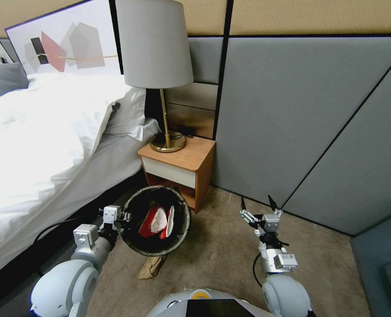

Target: Pick up the trash bin, then pick up the garbage from the floor and place it into the trash bin.

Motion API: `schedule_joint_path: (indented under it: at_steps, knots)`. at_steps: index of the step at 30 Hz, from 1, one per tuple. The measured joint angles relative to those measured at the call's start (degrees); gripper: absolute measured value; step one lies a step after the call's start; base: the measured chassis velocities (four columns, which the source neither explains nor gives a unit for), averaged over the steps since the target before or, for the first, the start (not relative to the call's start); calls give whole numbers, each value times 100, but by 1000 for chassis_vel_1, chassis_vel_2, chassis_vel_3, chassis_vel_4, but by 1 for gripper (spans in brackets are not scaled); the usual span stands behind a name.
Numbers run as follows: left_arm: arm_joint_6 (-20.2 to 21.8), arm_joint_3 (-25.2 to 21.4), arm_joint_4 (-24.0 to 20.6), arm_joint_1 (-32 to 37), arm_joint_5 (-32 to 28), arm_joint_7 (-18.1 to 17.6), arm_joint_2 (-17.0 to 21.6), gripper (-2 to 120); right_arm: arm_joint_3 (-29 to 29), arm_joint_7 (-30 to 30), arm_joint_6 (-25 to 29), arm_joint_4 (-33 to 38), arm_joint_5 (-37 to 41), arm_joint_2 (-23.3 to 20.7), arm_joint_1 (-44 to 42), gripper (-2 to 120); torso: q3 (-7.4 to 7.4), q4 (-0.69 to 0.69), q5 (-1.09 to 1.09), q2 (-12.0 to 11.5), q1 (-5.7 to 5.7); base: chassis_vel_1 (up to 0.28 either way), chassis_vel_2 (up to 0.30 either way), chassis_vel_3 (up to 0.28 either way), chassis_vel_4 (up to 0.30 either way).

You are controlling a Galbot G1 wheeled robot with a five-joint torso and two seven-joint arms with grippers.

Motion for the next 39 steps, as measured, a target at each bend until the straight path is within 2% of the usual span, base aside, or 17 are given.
schedule_joint_path:
  at_steps: [39]
  knots:
    - [127, -19, -186, 119, 4, -2, -29, 1, -303, 148, -239, 136, -5, 31, -27, 100, 0, 0, 0, 0, 0, 5, 5, 6, 6]
